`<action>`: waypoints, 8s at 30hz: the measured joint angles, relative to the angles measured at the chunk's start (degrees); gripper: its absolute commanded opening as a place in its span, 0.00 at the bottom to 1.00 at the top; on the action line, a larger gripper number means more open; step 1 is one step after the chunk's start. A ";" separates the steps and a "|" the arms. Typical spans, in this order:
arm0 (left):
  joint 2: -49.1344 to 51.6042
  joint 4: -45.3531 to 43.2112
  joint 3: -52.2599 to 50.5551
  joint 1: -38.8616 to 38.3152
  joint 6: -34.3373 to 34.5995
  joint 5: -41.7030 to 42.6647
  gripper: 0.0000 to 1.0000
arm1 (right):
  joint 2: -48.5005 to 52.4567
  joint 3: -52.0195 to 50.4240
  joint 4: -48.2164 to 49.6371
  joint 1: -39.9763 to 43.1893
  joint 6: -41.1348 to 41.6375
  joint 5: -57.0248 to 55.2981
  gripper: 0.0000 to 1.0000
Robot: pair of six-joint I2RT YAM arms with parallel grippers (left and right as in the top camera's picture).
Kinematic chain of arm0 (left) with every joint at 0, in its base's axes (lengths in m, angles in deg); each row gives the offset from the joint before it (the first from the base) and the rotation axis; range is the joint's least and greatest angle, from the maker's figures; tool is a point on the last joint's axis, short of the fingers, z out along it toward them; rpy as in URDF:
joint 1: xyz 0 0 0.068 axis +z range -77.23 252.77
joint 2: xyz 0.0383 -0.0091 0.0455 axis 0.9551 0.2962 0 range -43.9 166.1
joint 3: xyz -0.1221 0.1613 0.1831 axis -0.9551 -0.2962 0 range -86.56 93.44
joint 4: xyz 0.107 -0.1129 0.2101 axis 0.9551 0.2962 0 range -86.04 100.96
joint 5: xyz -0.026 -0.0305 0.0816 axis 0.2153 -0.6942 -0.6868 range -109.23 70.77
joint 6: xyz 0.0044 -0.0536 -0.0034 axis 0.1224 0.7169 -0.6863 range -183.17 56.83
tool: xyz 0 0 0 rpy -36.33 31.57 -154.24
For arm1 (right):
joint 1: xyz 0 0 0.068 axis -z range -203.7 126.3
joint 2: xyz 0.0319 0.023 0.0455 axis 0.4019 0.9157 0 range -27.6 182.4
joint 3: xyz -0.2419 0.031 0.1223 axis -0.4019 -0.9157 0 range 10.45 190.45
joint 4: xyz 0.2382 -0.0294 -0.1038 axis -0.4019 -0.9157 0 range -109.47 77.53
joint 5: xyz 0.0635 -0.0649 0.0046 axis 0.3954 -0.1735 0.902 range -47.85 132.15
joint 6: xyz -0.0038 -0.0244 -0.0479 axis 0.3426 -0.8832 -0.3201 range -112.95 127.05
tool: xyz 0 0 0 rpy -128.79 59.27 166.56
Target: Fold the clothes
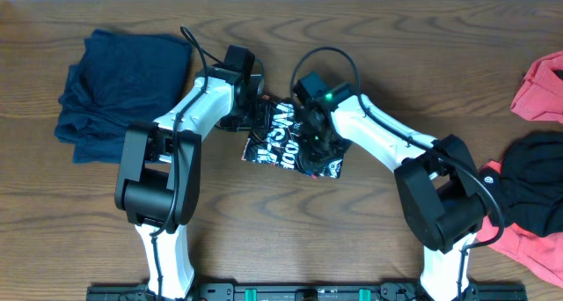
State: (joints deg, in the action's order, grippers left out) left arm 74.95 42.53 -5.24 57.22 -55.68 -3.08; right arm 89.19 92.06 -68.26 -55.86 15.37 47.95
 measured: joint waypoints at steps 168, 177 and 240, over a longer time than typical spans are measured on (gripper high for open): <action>-13.42 -24.81 5.84 22.10 -7.56 19.02 0.06 | -15.19 -11.47 5.38 17.31 2.78 -7.34 0.51; -13.94 -25.53 5.84 30.16 1.42 13.84 0.06 | -15.19 -11.47 4.87 17.31 2.80 -7.34 0.51; -13.92 -28.92 5.55 44.09 11.72 -11.10 0.64 | -15.19 -11.45 3.15 18.51 2.82 -8.41 0.54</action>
State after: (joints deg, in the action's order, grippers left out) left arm 61.02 13.61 0.31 101.30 -43.96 -14.19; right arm 74.00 80.60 -65.12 -37.35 18.19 39.54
